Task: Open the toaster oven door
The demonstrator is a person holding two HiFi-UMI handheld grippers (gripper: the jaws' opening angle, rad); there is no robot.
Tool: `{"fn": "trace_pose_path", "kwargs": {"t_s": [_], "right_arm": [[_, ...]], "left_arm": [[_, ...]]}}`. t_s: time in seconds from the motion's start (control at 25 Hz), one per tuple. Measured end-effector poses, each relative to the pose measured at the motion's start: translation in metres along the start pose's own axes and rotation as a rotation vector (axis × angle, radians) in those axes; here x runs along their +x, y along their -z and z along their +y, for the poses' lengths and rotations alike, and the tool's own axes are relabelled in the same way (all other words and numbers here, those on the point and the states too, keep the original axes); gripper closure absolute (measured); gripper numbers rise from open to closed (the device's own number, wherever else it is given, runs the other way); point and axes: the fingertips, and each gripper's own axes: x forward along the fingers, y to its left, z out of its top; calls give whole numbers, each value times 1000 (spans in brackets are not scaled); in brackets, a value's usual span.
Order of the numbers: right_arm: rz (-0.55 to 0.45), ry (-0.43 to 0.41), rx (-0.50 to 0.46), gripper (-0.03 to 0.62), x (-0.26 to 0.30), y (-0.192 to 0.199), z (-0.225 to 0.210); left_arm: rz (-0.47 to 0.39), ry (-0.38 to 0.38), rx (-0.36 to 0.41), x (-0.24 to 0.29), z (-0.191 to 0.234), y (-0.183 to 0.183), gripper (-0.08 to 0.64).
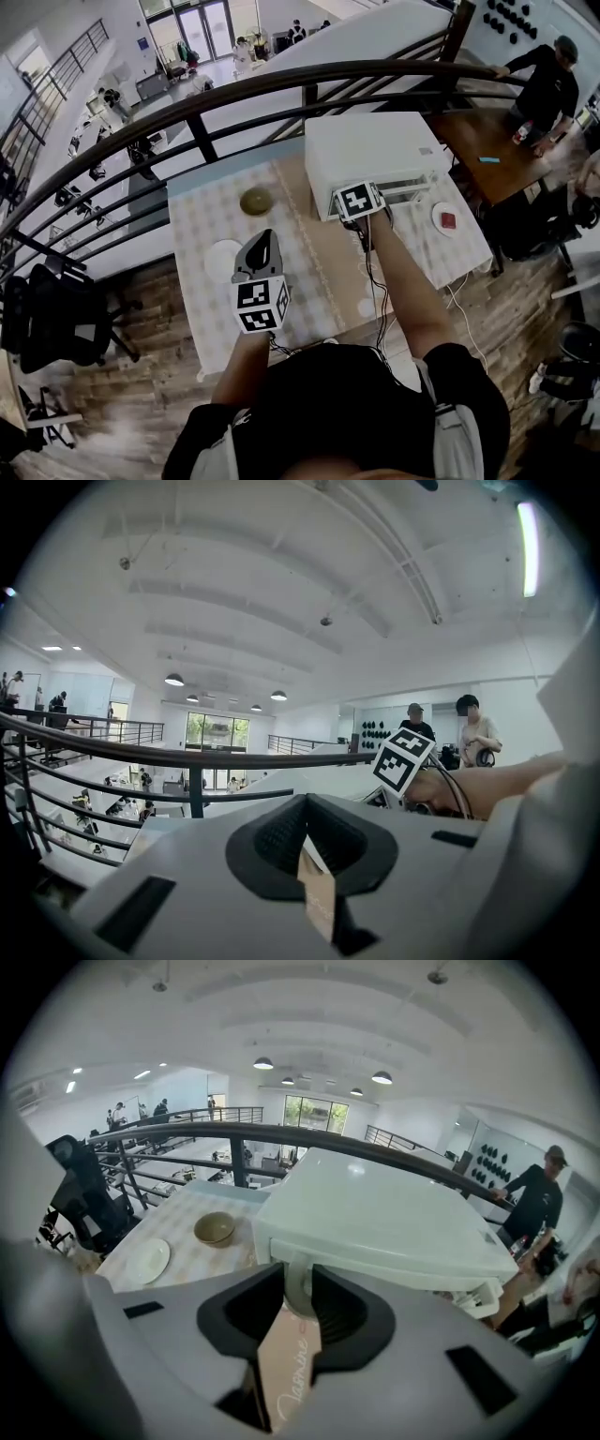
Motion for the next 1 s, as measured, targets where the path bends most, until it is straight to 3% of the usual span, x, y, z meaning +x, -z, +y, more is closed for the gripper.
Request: {"fn": "trace_pose_path", "kwargs": {"t_s": [0.16, 0.36, 0.56, 1.0], "right_arm": [[40, -60, -31, 495, 2, 5, 4], [54, -41, -96, 503, -3, 15, 10], [49, -59, -52, 508, -13, 34, 11], [-72, -6, -39, 512, -32, 75, 30]], "left_arm": [[7, 8, -3, 1, -2, 4, 549], [14, 23, 2, 2, -9, 5, 548], [10, 39, 11, 1, -18, 4, 549], [11, 63, 28, -11, -33, 7, 549]]}}
